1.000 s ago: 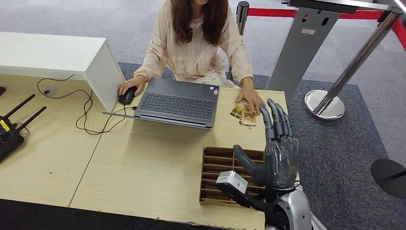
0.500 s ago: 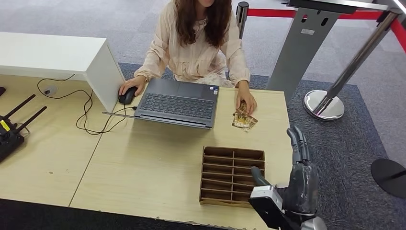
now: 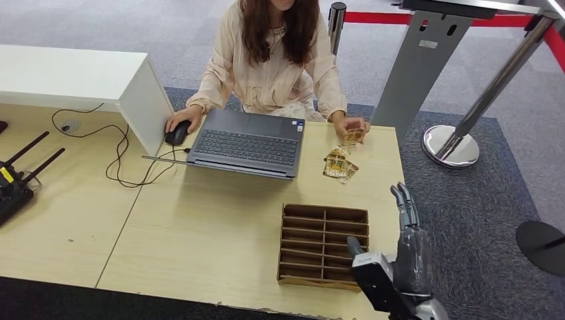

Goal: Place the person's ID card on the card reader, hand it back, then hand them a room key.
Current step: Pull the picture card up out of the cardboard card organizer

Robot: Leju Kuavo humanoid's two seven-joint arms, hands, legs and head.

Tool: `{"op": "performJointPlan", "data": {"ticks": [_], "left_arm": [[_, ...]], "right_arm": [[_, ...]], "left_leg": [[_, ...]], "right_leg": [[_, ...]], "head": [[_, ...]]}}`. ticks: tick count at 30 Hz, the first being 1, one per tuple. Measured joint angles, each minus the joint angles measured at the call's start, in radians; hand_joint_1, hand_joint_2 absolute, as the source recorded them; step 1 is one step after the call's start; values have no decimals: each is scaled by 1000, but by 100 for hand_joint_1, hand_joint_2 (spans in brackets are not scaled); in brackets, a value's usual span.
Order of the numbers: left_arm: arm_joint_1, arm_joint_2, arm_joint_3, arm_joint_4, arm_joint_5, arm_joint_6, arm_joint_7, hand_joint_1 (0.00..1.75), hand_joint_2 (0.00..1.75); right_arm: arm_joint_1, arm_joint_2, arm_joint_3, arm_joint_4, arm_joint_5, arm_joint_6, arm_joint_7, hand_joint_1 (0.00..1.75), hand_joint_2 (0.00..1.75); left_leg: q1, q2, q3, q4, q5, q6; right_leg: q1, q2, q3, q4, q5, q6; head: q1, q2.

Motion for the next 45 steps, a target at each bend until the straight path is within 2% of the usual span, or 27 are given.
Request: {"op": "performJointPlan", "data": {"ticks": [6,8,10,11,12,13,16,20,22,25,27,36,45], "left_arm": [[0,0,4,0,-1,0,-2,0,0],[0,0,4,0,-1,0,-2,0,0],[0,0,4,0,-1,0,-1,0,0],[0,0,4,0,-1,0,0,0,0],[0,0,4,0,-1,0,2,0,0],[0,0,4,0,-1,0,4,0,0],[0,0,4,0,1,0,8,0,0],[0,0,4,0,5,0,15,0,0],[0,0,4,0,7,0,17,0,0],[0,0,4,0,10,-1,21,0,0],[1,0,4,0,11,-2,24,0,0],[1,0,5,0,21,-3,30,0,0],[1,0,6,0,27,-3,32,0,0]], "right_arm": [[-6,-5,12,30,32,0,22,26,175],[-5,-6,14,37,42,0,27,48,175],[-5,-8,16,43,49,0,30,95,175],[-4,-9,16,45,53,0,32,111,175],[-3,-9,16,47,58,0,34,123,175],[-1,-10,16,48,64,0,36,127,175],[8,-13,15,49,77,0,41,115,175],[21,-19,6,47,82,-1,40,116,175],[27,-22,1,45,86,-1,42,99,175],[33,-34,-2,40,98,-1,59,54,175],[37,-45,-2,32,106,-1,75,37,175],[41,-112,4,-42,88,-1,133,44,175],[36,-150,31,-87,49,-1,133,71,175]], "left_leg": [[0,0,0,0,0,0],[0,0,0,0,0,0],[0,0,0,0,0,0],[0,0,0,0,0,0],[0,0,0,0,0,0],[0,0,0,0,0,0],[0,0,0,0,0,0],[0,0,0,0,0,0],[0,0,0,0,0,0],[0,0,0,0,0,0],[0,0,0,0,0,0],[0,0,0,0,0,0],[0,0,0,0,0,0]], "right_leg": [[0,0,0,0,0,0],[0,0,0,0,0,0],[0,0,0,0,0,0],[0,0,0,0,0,0],[0,0,0,0,0,0],[0,0,0,0,0,0],[0,0,0,0,0,0],[0,0,0,0,0,0],[0,0,0,0,0,0],[0,0,0,0,0,0],[0,0,0,0,0,0],[0,0,0,0,0,0],[0,0,0,0,0,0]], "head": [[0,0],[0,0],[0,0],[0,0],[0,0],[0,0],[0,0],[0,0],[0,0],[0,0],[0,0],[0,0],[0,0]]}}
